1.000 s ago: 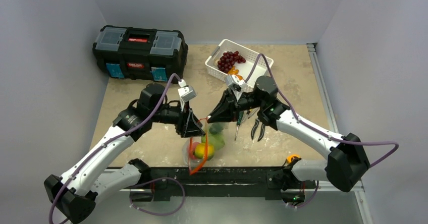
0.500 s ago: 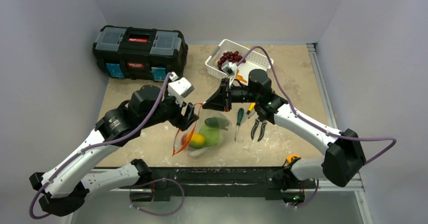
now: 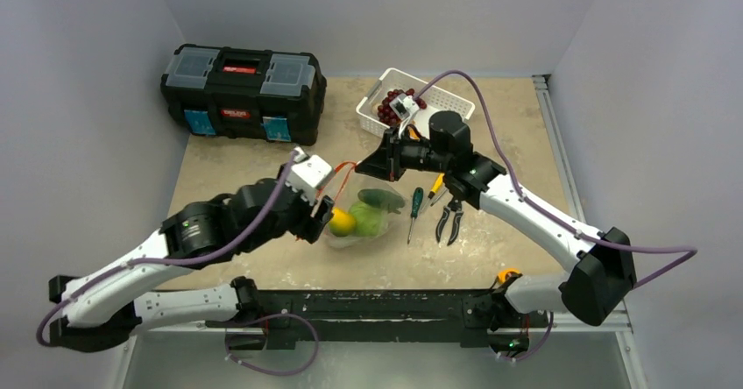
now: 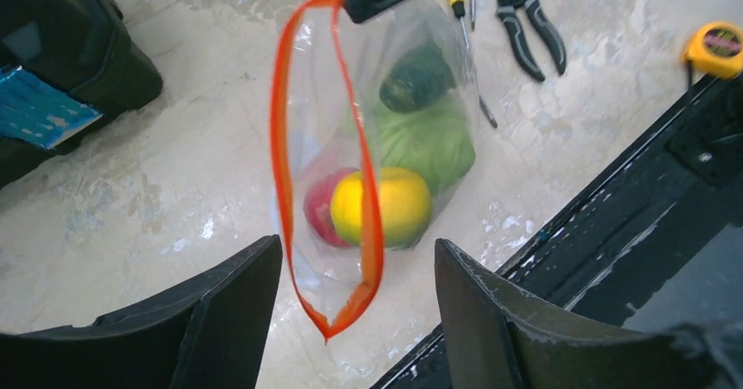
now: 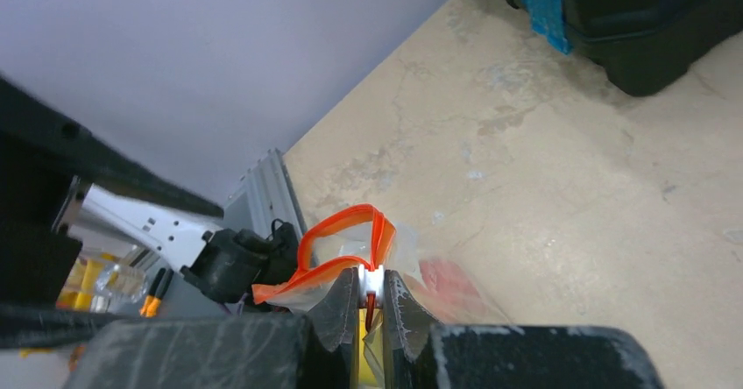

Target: Place the food in the zip-top bag and seal the zipper

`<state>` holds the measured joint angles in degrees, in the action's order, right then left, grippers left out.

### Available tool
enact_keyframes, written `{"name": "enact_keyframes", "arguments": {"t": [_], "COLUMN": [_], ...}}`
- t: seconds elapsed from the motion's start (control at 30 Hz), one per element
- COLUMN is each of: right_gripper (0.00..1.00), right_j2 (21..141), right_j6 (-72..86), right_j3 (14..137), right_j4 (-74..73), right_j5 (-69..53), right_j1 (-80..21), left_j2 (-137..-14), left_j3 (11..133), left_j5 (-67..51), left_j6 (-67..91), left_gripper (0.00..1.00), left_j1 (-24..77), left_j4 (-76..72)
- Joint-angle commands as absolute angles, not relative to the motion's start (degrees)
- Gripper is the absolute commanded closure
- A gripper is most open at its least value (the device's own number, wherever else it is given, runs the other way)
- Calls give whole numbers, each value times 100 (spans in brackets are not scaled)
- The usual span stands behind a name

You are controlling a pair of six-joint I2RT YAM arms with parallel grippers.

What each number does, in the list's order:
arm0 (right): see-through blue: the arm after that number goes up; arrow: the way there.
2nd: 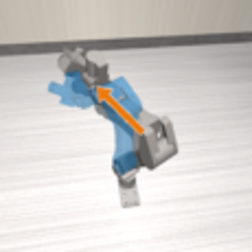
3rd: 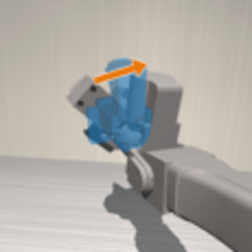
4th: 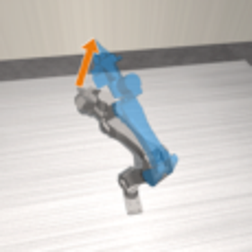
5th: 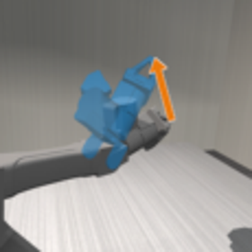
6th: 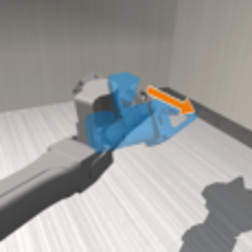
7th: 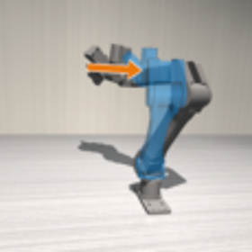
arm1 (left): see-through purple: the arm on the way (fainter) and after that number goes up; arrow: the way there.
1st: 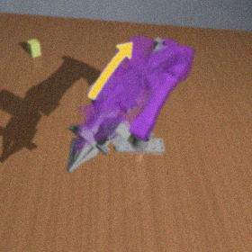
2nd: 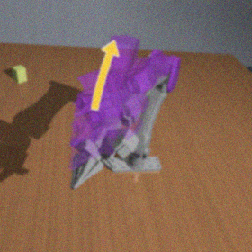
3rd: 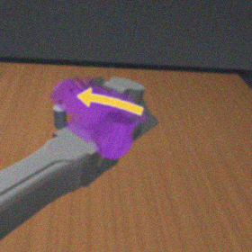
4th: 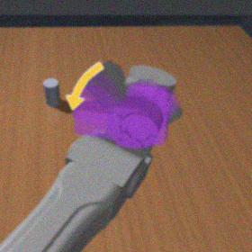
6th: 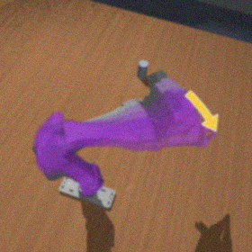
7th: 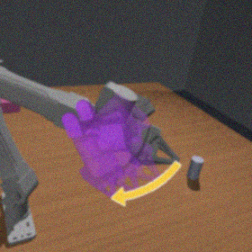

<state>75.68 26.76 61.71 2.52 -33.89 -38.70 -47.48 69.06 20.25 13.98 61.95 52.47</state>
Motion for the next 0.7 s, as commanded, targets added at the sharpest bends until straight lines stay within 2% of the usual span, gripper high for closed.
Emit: {"name": "enact_keyframes", "arguments": {"t": [0.0, 0.2, 0.37, 0.57, 0.67], "right_gripper": [100, 100, 100, 100, 100], "right_j2": [7434, 7365, 7370, 7264, 7160], "right_j6": [2891, 2943, 2958, 2944, 2858], "right_j3": [6515, 6441, 6427, 6367, 6282], "right_j4": [-57, -36, -35, 199, 359], "right_j5": [-2620, -2742, -2838, -2904, -2939], "right_j1": [-3874, -3869, -3874, -3874, -3874], "left_j2": [-5352, -6125, -6590, -7016, -7147], "left_j3": [7138, 7160, 7325, 7470, 7522], "left_j5": [3799, 5137, 5574, 5591, 5369], "left_j6": [1571, 1942, 2411, 3086, 3243], "left_gripper": [36, 39, 53, 60, 72], "left_j1": [7107, 7512, 7642, 7824, 7831], "left_j4": [5410, 5477, 5972, 6816, 7181]}}
